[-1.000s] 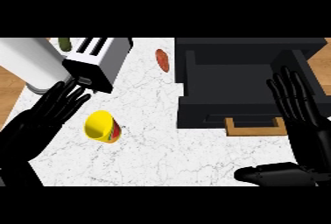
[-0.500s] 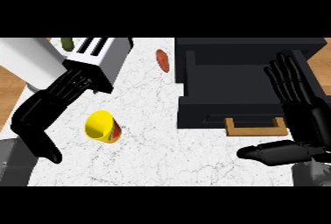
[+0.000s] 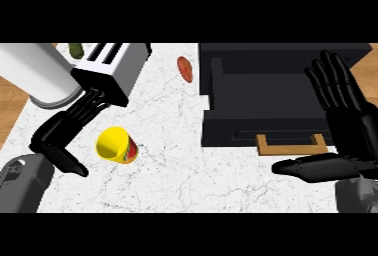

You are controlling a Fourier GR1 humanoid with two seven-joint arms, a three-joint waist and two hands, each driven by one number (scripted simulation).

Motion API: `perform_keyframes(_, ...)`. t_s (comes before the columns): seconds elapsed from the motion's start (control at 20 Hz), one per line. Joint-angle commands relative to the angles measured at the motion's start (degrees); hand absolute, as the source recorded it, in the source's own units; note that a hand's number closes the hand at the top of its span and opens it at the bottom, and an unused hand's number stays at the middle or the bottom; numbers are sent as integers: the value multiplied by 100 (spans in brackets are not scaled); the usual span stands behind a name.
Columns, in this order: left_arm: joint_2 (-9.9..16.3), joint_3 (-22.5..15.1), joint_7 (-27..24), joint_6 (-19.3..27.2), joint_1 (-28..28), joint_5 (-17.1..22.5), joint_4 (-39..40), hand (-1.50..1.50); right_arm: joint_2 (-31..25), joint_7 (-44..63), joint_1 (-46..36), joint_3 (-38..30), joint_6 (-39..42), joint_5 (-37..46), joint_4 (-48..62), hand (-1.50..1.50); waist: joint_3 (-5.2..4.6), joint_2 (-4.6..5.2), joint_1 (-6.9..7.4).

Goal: Pick up the cup, place it into the drawer and close the drawer

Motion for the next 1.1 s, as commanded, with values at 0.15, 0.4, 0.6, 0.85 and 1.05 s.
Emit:
perform_keyframes(0.15, 88, -137, -1725, -5, -586, -1049, 1881, -150, -179, -60, -224, -279, 234, -303, 186, -150, -7, 24, -63)
perform_keyframes(0.4, -210, -339, -2237, 633, -925, -1461, 2782, -150, -137, 178, -123, -136, 143, -175, -110, -150, -14, 44, -148)
perform_keyframes(0.6, -247, -496, -2802, 789, -784, -1674, 3053, -150, 8, -87, -134, 75, 52, 146, 141, -150, -15, 49, -110)
perform_keyframes(0.85, -299, -499, -3215, 880, -836, -1684, 3325, -150, -168, 364, -218, -127, 167, -244, -205, -150, -22, 50, -162)
perform_keyframes(1.05, -204, -467, -3396, 740, -973, -1648, 3529, -150, -203, 220, -497, -266, 158, -277, 139, -150, -32, 101, -188)
